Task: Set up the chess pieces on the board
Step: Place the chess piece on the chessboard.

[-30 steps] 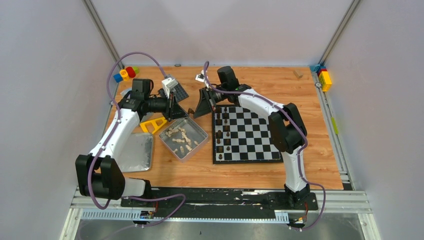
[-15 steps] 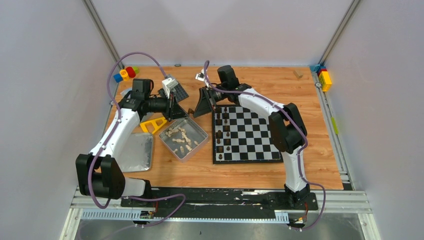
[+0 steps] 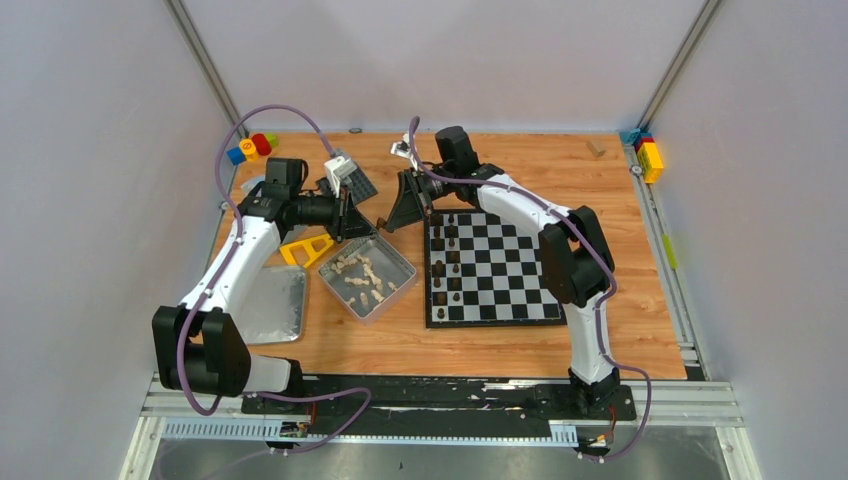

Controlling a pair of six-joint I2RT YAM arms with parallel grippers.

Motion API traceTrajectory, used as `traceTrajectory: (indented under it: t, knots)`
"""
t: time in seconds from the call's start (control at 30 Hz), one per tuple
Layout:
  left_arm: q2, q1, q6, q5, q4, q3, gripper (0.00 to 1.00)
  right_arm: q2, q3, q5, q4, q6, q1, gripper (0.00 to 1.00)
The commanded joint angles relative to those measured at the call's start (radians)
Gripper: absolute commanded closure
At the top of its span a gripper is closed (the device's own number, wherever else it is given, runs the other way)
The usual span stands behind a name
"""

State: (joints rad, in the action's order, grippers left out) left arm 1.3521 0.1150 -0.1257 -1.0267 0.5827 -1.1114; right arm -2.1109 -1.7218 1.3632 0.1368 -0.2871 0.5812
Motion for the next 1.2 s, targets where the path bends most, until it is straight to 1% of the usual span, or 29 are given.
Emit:
traceTrajectory:
  t: [0.0, 0.2, 0.43, 0.7, 0.87, 1.0, 1.1, 1.17]
  knots:
    - [0.004, -0.012, -0.020, -0.029, -0.007, 0.000, 1.00, 0.003, -0.010, 0.031, -0.031, 0.014, -0.004, 0.72]
    - [0.002, -0.020, -0.021, -0.029, -0.006, -0.001, 1.00, 0.011, 0.008, 0.035, -0.031, 0.015, -0.006, 0.68]
    - [0.003, -0.024, -0.018, -0.027, -0.013, 0.000, 1.00, 0.013, 0.026, 0.037, -0.032, 0.014, -0.004, 0.69]
    - [0.005, -0.025, -0.017, -0.027, -0.015, 0.001, 1.00, 0.005, 0.017, 0.043, -0.035, 0.006, -0.001, 0.78]
    - [0.007, -0.027, -0.023, -0.025, -0.011, 0.002, 1.00, 0.011, 0.015, 0.045, -0.035, 0.000, -0.004, 0.90]
    - [0.010, -0.045, -0.053, -0.004, 0.013, -0.001, 1.00, 0.035, 0.044, 0.042, -0.032, 0.009, -0.028, 1.00]
    - [0.017, -0.062, -0.095, 0.041, 0.057, -0.007, 1.00, 0.067, 0.090, 0.033, -0.012, 0.041, -0.054, 1.00]
    - [0.025, -0.063, -0.146, 0.092, 0.090, -0.010, 1.00, 0.091, 0.108, 0.016, 0.042, 0.100, -0.067, 1.00]
